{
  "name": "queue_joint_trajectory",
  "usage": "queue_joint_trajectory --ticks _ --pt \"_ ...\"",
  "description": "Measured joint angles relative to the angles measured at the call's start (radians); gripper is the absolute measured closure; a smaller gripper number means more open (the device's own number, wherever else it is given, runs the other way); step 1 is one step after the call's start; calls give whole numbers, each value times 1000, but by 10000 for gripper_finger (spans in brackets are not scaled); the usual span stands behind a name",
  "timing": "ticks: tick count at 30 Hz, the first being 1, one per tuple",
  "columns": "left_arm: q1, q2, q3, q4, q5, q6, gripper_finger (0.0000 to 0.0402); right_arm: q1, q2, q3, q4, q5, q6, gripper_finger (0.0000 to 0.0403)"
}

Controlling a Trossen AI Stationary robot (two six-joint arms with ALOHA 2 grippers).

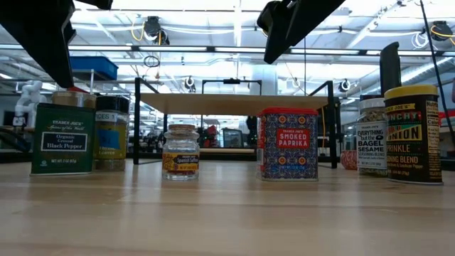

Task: Shelf spices
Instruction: Put the green packet of spices into the center of the table

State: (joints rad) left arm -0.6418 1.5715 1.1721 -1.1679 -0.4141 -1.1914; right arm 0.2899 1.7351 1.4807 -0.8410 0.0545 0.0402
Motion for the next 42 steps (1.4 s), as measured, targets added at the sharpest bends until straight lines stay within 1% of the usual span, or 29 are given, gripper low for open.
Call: queue_joint_trajectory --ticks 5,9,16,21,27,32,37,42 --pt "6 0 0 -12 9 0 99 0 0 0 1 0 0 119" --pt "26 0 0 -55 48 16 99 -1 0 0 2 0 4 119" --pt "58 0 -1 -43 51 98 99 -1 0 0 12 1 23 119" --pt "83 0 -1 -44 47 102 99 -1 0 0 16 1 23 119" --pt "92 49 -1 -42 44 106 99 -1 0 0 14 1 23 119" --pt "92 86 -2 -40 61 120 100 -1 0 0 14 1 23 119" --pt "92 97 -2 4 69 159 100 -1 0 0 13 1 21 119" --pt "92 97 -2 6 69 159 100 -1 0 0 13 1 19 119"
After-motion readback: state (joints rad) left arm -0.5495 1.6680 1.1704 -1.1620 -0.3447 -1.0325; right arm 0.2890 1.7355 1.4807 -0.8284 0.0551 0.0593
